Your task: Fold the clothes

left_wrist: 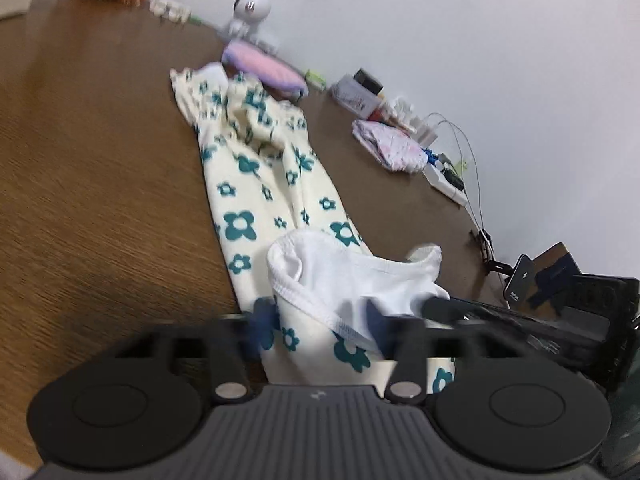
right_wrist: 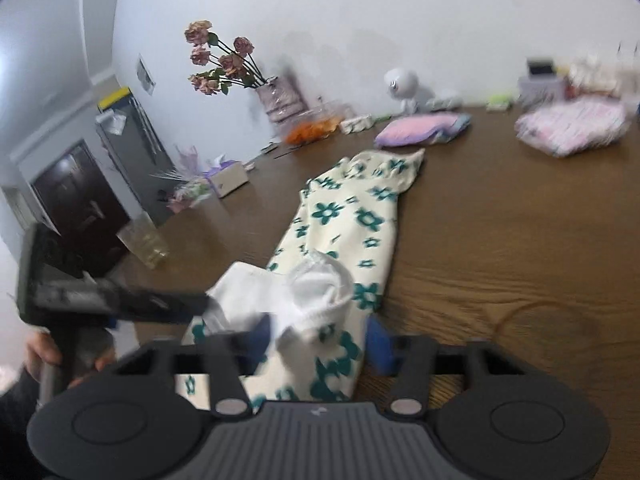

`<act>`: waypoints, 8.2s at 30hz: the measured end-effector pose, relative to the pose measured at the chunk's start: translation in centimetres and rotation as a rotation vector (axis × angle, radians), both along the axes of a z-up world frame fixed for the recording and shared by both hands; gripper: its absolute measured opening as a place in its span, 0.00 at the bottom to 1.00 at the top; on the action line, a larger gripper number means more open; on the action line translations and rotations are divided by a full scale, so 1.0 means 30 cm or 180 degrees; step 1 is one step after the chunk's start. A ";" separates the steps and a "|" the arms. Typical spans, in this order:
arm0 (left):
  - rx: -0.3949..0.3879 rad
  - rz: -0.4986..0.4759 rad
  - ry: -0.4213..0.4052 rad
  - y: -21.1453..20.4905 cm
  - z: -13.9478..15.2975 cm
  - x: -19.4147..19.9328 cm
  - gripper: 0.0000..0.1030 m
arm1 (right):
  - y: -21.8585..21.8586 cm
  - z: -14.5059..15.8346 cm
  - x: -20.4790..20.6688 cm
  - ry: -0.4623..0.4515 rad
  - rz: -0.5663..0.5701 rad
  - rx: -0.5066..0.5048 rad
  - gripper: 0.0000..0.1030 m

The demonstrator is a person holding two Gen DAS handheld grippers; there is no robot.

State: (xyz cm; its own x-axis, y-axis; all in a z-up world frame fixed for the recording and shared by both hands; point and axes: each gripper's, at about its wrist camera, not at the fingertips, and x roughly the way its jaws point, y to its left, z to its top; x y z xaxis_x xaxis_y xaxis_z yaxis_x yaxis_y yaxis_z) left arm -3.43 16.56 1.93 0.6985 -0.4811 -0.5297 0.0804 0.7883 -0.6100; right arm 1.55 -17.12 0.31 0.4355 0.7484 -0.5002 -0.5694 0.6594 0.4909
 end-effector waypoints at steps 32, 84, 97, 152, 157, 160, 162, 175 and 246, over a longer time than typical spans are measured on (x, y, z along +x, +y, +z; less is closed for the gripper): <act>0.0769 -0.0951 -0.0066 -0.355 -0.010 -0.042 0.36 | -0.133 -0.065 -0.432 0.0083 -0.1413 -0.0307 0.09; 0.4229 -0.2575 -0.4037 -0.505 -0.347 -0.668 0.90 | -0.077 -0.021 -0.405 -0.0200 -0.0097 -0.0610 0.27; 0.3453 -0.2988 -0.3305 -0.502 -0.232 -0.518 0.73 | -0.154 0.105 -0.747 -0.1961 0.0745 -0.1222 0.75; 0.0615 -0.3096 -0.0137 -0.435 0.051 -0.107 0.27 | -0.370 0.021 -0.462 -0.0105 0.0776 0.0344 0.29; 0.0353 -0.2619 0.0340 -0.413 0.028 0.002 0.37 | -0.346 0.051 -0.368 -0.0041 0.0306 0.0510 0.30; 0.0130 -0.2286 0.0632 -0.392 -0.017 0.047 0.39 | -0.326 0.022 -0.313 -0.0005 0.0014 0.0380 0.32; 0.0072 -0.2138 0.0657 -0.391 -0.026 0.052 0.39 | -0.329 -0.011 -0.293 0.0099 -0.0224 0.0403 0.32; 0.0007 -0.1543 0.0470 -0.411 -0.060 0.039 0.41 | -0.353 -0.064 -0.306 0.0191 -0.1002 0.0570 0.26; 0.2801 -0.2530 -0.2438 -0.506 -0.001 -0.429 1.00 | -0.148 0.101 -0.250 -0.0628 -0.0407 -0.0632 0.27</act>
